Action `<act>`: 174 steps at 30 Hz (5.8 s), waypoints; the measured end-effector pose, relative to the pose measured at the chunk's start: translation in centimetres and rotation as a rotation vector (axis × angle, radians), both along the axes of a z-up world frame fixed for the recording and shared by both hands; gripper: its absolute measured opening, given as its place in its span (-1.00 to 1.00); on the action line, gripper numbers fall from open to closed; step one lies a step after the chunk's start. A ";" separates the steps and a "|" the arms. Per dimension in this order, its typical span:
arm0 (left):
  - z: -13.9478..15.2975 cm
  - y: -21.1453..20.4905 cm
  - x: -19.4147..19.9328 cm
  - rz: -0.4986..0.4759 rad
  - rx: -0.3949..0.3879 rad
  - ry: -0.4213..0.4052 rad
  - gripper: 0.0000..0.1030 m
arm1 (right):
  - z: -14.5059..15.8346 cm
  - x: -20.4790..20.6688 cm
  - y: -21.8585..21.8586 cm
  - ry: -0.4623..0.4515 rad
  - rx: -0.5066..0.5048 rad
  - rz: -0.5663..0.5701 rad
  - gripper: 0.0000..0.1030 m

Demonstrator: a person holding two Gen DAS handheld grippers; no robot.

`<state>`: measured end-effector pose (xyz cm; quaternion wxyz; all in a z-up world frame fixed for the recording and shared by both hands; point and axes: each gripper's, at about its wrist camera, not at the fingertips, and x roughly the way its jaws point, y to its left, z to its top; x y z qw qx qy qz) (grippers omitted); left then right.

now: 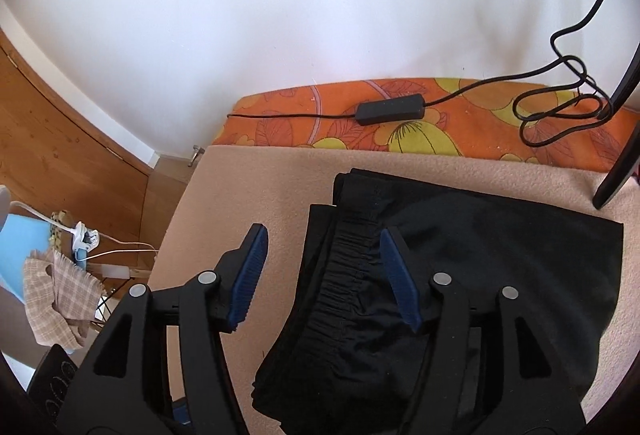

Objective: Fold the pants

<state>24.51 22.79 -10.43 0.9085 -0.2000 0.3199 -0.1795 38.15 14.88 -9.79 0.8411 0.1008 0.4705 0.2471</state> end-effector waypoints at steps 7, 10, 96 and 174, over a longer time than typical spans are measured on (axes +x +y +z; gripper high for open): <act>0.2 -3.7 1.1 -0.079 0.152 -0.023 -0.32 | 3.0 -4.6 -6.1 -0.082 0.037 -0.032 0.20; -0.7 -4.0 1.8 -0.068 0.173 0.003 -0.26 | 3.1 -6.5 -10.1 -0.092 0.044 -0.066 0.23; -5.7 -1.3 5.0 0.110 -0.276 0.238 -0.59 | -5.9 -0.1 -15.6 0.046 0.178 -0.196 -0.74; 2.9 -54.9 7.9 -0.451 -0.083 0.041 -0.61 | 14.0 -7.7 -65.1 -0.327 -0.253 -0.459 -0.78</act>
